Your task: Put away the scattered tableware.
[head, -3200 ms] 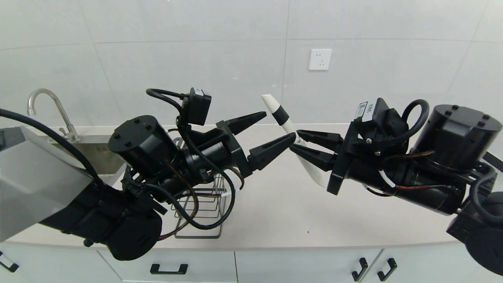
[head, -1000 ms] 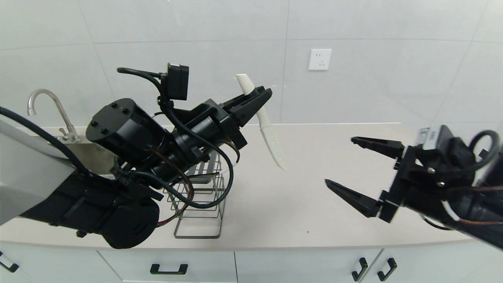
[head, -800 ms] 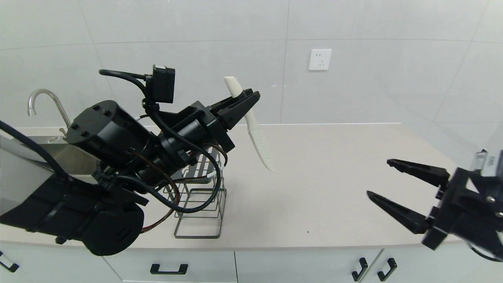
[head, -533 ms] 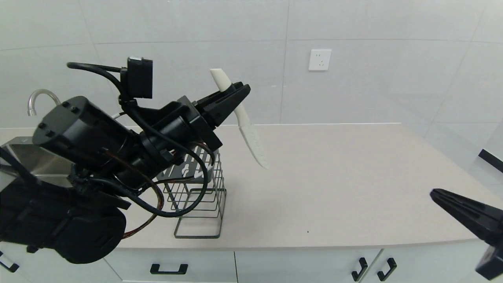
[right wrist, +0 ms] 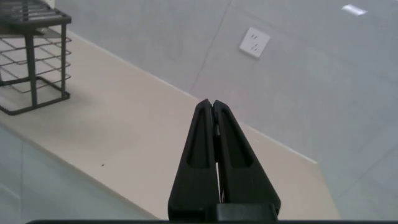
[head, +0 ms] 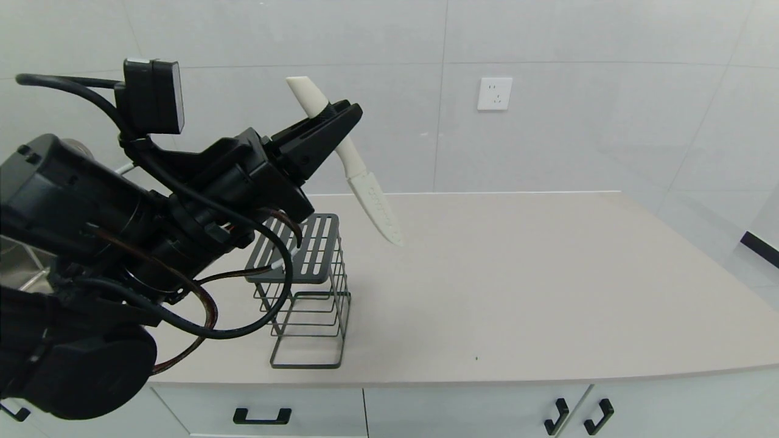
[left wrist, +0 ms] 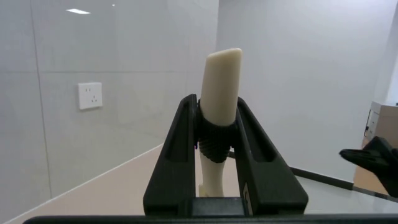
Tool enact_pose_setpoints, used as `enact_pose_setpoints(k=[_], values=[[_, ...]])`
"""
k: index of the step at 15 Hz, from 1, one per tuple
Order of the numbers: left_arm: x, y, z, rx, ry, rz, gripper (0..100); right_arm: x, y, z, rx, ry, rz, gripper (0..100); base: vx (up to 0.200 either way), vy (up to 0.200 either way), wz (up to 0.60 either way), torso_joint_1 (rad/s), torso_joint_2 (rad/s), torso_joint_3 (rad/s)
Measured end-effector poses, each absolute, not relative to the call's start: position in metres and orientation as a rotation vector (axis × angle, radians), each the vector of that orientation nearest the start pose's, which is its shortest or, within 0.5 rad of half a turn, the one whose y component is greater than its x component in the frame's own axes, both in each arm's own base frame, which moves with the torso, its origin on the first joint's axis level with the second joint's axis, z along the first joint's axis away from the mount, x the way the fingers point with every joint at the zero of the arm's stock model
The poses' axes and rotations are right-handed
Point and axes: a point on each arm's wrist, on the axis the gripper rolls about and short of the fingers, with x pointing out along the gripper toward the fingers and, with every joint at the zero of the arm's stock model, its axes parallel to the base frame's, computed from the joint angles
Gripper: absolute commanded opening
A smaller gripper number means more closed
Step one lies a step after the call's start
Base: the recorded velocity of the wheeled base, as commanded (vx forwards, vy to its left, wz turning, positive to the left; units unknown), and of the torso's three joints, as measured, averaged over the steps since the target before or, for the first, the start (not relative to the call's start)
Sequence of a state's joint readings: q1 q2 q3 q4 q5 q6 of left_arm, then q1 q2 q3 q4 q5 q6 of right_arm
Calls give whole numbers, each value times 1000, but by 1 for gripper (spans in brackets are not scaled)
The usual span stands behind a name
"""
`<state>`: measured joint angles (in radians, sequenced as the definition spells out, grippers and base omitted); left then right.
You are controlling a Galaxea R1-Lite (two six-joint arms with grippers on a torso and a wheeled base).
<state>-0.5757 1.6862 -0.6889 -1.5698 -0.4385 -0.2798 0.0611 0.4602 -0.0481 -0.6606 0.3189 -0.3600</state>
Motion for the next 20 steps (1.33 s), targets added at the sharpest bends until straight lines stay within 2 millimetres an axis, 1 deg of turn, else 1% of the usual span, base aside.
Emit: enact_pose_setpoints(k=[3,5,6,7,8,9,10,11,12,15,18,20], values=[[227,-159,247,-279,-461,-1061,0,-1,7,141,-409,-340,259,0,0,0,0,0,0,0],[226,-158,247,-279,-463,-1060,0,-11,7,125,-419,-313,236,0,0,0,0,0,0,0],[226,-158,247,-277,-463,-1060,0,-15,7,120,-398,-301,196,0,0,0,0,0,0,0],[226,-158,248,-277,-466,-1059,0,-16,5,114,-337,-259,109,0,0,0,0,0,0,0],[225,-156,250,-277,-472,-1058,0,-16,2,105,-242,-165,8,0,0,0,0,0,0,0],[223,-154,251,-276,-479,-1054,0,-16,1,93,-154,-56,-34,0,0,0,0,0,0,0],[221,-150,253,-274,-484,-1047,0,-17,0,84,-67,16,-45,0,0,0,0,0,0,0],[219,-146,254,-268,-486,-1035,0,-18,0,79,-19,47,-40,0,0,0,0,0,0,0],[218,-140,254,-252,-479,-1015,0,-19,0,77,2,46,-35,0,0,0,0,0,0,0],[222,-120,256,-126,-487,-910,0,-22,0,75,15,19,-27,0,0,0,0,0,0,0],[221,-114,258,-55,-515,-873,0,-23,0,75,15,10,-25,0,0,0,0,0,0,0],[225,-110,256,10,-526,-860,0,-23,0,75,15,8,-25,0,0,0,0,0,0,0]])
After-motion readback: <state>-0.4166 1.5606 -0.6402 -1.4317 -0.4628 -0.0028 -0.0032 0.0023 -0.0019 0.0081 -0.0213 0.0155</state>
